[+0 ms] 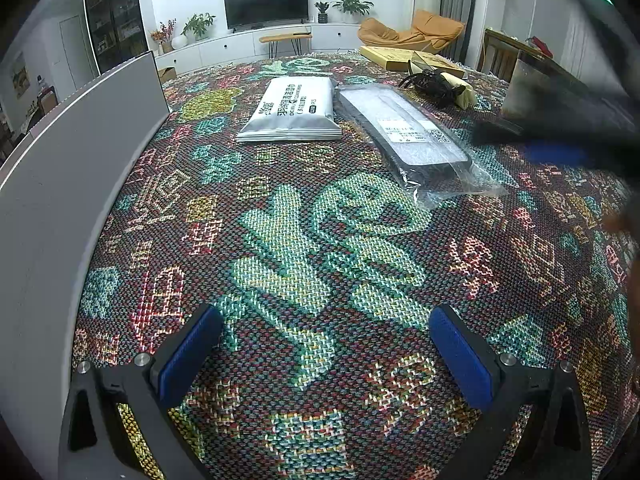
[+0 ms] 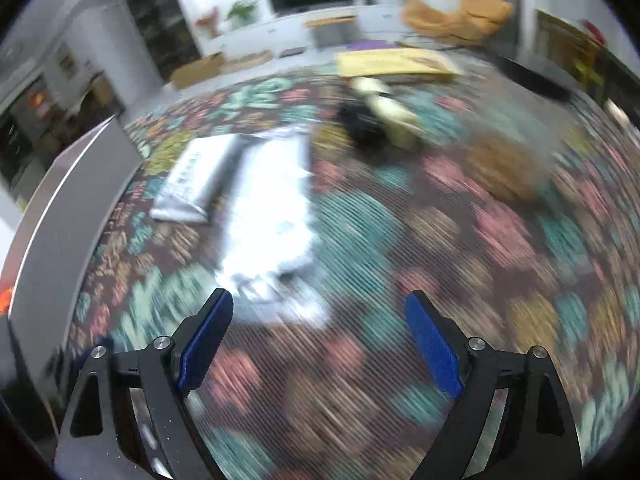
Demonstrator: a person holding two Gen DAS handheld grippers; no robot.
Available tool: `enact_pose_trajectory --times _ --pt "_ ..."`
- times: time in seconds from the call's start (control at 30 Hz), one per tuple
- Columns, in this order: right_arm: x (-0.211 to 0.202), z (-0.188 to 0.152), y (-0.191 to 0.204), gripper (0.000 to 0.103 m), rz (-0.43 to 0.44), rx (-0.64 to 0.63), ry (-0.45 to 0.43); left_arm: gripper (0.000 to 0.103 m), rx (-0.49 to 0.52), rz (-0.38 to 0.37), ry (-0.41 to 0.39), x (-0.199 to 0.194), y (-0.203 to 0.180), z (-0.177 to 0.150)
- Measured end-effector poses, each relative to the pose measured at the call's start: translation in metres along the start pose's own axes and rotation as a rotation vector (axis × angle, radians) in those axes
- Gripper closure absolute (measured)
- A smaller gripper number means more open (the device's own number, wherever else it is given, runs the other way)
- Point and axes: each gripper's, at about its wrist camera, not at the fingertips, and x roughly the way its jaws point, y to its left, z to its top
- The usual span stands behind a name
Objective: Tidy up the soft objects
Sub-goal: 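Grasp the clear plastic bag with phone case in the right tool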
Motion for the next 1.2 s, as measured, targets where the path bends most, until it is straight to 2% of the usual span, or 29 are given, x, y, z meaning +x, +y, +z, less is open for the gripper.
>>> enact_pose_trajectory --times 0.13,0.17,0.23,0.33,0.43,0.53,0.7,0.8,0.9,1.07,1.2 --pt "0.054 0.016 0.036 0.011 -0.089 -0.114 0.148 0.000 -0.001 0.000 0.000 0.001 -0.001 0.000" --pt "0.059 0.015 0.041 0.008 -0.120 -0.130 0.137 0.000 0.000 0.001 0.001 0.001 -0.001 0.000" --pt "0.060 0.014 0.038 0.008 -0.109 -0.105 0.122 0.000 0.000 0.001 0.000 0.001 -0.002 0.000" --pt "0.055 0.009 0.036 0.012 -0.109 -0.128 0.112 0.000 0.000 0.001 0.001 0.001 -0.002 0.000" --pt "0.041 -0.001 0.029 0.026 -0.107 -0.128 0.119 0.000 0.000 0.001 0.000 0.001 -0.002 0.001" --pt "0.027 -0.017 0.019 0.026 -0.104 -0.134 0.134 0.000 0.000 0.001 0.000 0.001 -0.003 0.001" --pt "-0.011 -0.066 -0.016 0.026 -0.127 -0.103 0.129 0.000 0.000 0.001 0.000 0.001 -0.002 0.001" --pt "-0.044 -0.106 -0.049 0.025 -0.145 -0.038 0.107 0.000 0.000 0.001 0.000 0.001 -0.003 0.001" --pt "-0.067 -0.129 -0.081 0.025 -0.185 0.036 0.085 0.000 0.001 0.001 0.000 0.001 -0.003 0.001" --pt "-0.071 -0.119 -0.141 0.025 -0.265 0.161 0.037 0.000 0.000 0.001 0.000 0.001 -0.003 0.001" --pt "-0.065 -0.096 -0.175 0.025 -0.360 0.188 -0.033 0.000 0.000 0.000 0.000 0.001 -0.002 0.001"
